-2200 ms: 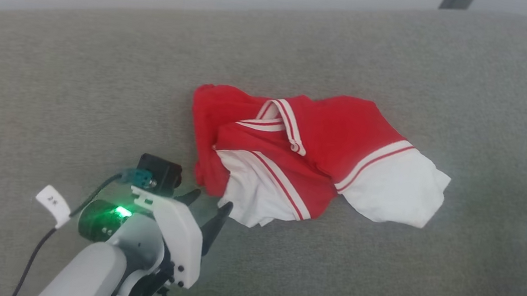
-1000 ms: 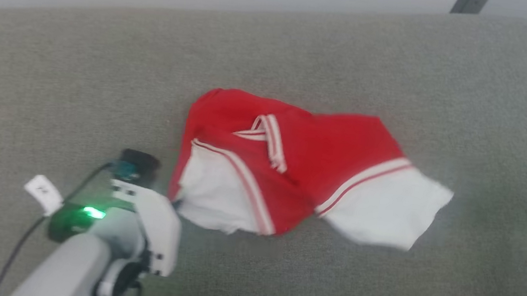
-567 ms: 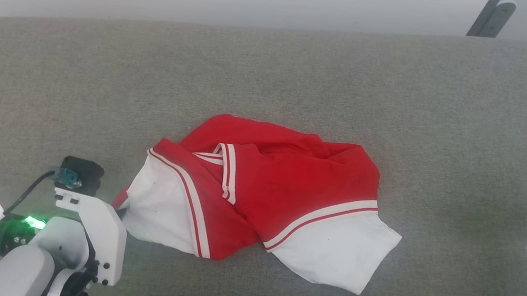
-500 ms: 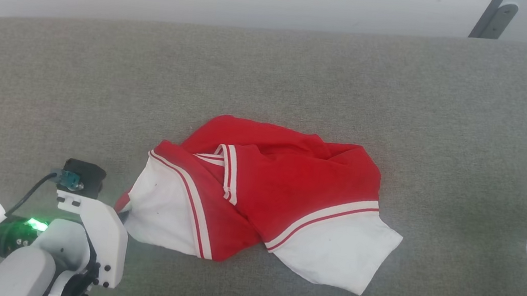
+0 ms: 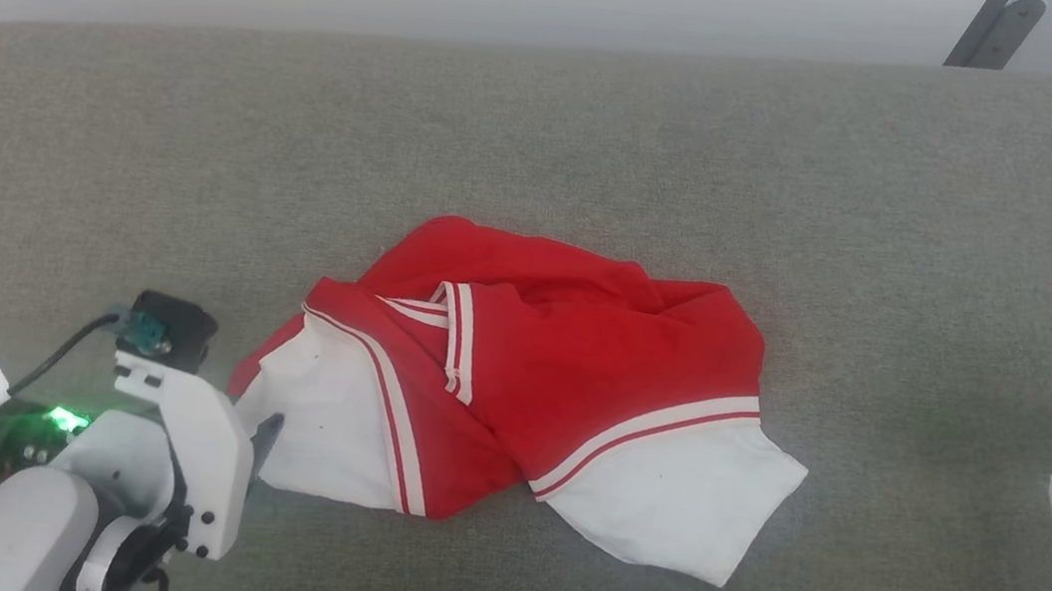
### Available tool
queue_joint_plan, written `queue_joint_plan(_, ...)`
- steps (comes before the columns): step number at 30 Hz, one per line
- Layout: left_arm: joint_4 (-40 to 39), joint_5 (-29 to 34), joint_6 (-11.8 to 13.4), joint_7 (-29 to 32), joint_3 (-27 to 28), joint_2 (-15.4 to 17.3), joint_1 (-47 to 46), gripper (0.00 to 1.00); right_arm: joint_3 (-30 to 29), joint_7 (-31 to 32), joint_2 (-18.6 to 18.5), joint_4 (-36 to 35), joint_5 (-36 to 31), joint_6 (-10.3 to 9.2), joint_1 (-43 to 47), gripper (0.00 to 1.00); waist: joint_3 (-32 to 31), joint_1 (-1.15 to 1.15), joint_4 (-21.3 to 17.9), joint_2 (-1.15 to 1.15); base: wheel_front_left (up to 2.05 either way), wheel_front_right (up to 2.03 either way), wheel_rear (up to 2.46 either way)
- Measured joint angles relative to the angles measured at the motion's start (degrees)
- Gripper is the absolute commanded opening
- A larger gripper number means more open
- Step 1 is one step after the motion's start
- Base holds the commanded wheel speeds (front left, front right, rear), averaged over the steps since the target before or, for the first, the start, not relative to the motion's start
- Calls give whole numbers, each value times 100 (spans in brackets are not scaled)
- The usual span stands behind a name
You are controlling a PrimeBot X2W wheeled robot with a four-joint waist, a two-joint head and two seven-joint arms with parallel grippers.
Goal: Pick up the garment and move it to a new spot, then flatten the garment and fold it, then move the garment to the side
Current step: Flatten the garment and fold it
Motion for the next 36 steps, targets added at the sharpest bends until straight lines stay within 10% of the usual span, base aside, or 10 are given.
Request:
queue_joint_plan(11, -539, 297, 194, 442, -281, -11, -325, 99, 56, -40, -13, 14, 58, 1, -90, 100, 158, 0, -109, 0, 0, 0, 0)
queue_joint_plan(17, -232, 307, 311, 502, -312, -115, -461, 0, 115, -99, -33, 69, 112, 1, -148, 100, 263, 0, -210, 0, 0, 0, 0)
queue_joint_plan(36, -556, 699, 608, 456, 5, 582, -604, 0, 15, -175, -81, 188, 125, 1, -147, 100, 285, 0, -157, 0, 0, 0, 0)
